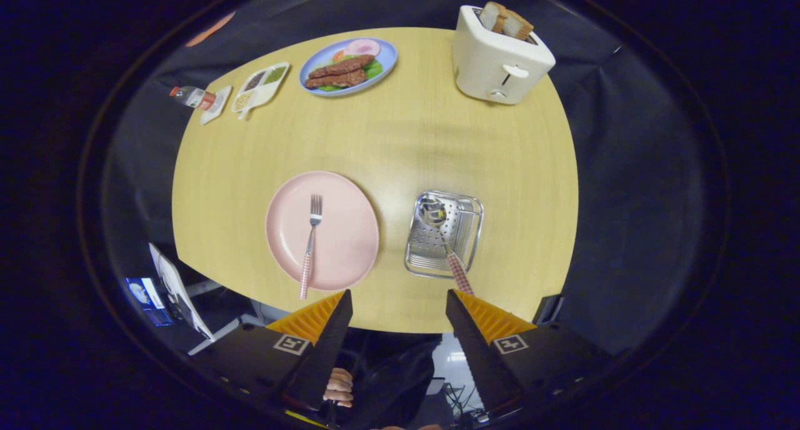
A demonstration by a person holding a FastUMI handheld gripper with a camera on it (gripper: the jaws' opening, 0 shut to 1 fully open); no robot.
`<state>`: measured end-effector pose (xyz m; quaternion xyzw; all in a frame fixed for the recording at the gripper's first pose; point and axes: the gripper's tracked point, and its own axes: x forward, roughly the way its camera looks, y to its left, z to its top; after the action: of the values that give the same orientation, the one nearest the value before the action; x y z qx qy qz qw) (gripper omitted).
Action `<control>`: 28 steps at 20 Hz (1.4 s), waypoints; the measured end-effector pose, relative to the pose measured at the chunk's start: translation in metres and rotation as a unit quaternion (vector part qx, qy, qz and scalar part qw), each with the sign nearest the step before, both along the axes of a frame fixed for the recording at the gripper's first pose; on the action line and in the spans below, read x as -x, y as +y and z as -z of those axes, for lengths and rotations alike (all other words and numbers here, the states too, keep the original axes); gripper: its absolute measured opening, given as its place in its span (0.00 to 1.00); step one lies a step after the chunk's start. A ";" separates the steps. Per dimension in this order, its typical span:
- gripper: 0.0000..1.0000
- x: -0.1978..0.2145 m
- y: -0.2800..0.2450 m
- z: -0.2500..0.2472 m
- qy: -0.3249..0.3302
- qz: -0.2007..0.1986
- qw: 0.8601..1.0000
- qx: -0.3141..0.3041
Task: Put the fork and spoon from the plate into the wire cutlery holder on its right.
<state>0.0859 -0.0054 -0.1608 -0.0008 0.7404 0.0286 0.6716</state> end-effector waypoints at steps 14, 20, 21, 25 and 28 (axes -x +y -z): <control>0.91 0.032 0.124 0.095 -0.111 0.015 0.993 -0.047; 0.82 0.043 0.140 0.133 -0.105 0.032 0.993 -0.046; 0.81 0.043 0.140 0.136 -0.105 0.036 0.993 -0.043; 0.69 0.046 0.139 0.146 -0.098 0.050 0.993 -0.048; 0.69 0.045 0.137 0.150 -0.100 0.063 0.992 -0.049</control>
<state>0.0407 0.1313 -0.3106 0.0761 0.6656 0.0216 0.7421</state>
